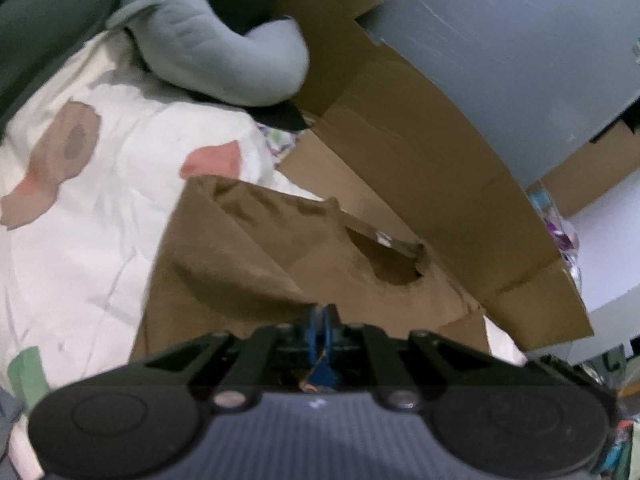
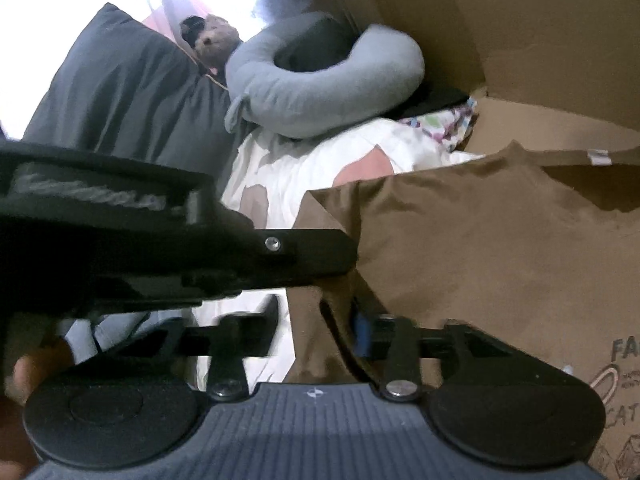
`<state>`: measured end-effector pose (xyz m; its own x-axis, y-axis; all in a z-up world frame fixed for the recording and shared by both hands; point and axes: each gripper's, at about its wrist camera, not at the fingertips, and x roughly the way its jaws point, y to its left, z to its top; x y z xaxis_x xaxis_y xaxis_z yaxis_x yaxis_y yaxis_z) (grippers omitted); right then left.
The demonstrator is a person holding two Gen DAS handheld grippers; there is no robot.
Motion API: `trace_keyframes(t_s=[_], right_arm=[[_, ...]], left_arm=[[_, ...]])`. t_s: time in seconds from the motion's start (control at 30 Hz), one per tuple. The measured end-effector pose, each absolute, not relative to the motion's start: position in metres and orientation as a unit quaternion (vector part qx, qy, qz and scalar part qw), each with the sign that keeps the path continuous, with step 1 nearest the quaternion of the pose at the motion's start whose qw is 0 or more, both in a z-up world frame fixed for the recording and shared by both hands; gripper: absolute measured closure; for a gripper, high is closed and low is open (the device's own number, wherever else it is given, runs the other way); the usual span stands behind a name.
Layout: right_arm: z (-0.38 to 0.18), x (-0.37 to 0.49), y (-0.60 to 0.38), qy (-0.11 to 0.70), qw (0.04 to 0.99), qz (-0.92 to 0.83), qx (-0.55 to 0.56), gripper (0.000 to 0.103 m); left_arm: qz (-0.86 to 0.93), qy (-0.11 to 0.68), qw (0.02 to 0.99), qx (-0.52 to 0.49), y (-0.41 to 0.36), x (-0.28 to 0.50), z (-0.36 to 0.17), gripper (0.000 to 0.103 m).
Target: Fold clothes
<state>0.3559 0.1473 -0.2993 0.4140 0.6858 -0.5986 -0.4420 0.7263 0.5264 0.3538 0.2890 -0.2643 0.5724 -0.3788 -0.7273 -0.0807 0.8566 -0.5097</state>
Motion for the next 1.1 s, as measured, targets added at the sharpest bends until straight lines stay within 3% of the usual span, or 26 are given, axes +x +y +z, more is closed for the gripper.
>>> trace_keyframes(t_s=[0.03,0.07,0.13,0.43,0.73,0.87,1.0,1.1], right_arm=[[-0.299,0.358,0.148,0.422,0.829,0.338,0.140,0.101],[-0.298,0.359,0.147,0.420,0.831,0.338,0.139,0.101],[-0.298,0.361,0.142,0.418,0.829,0.341,0.149,0.101],[-0.308,0.367,0.123,0.426,0.825,0.326,0.176,0.101],[-0.320,0.373,0.106,0.437,0.824,0.307,0.190,0.101],[-0.324,0.376,0.102,0.437,0.824,0.305,0.191,0.101],[-0.329,0.380,0.099,0.440,0.823,0.300,0.197,0.101],[-0.332,0.382,0.096,0.442,0.822,0.295,0.202,0.101]], left_arm=[[-0.088,0.451,0.853,-0.248,0.289,0.355,-0.262,0.083],[-0.085,0.446,0.858,-0.242,0.291,0.355,-0.260,0.072],[-0.076,0.439,0.866,-0.226,0.294,0.359,-0.257,0.063],[-0.027,0.429,0.888,-0.161,0.312,0.392,-0.255,0.048],[0.015,0.455,0.888,-0.072,0.304,0.448,-0.300,0.050],[0.029,0.474,0.878,-0.059,0.308,0.466,-0.314,0.070],[0.034,0.484,0.872,-0.066,0.313,0.476,-0.319,0.073],[0.028,0.492,0.867,-0.069,0.314,0.483,-0.322,0.085]])
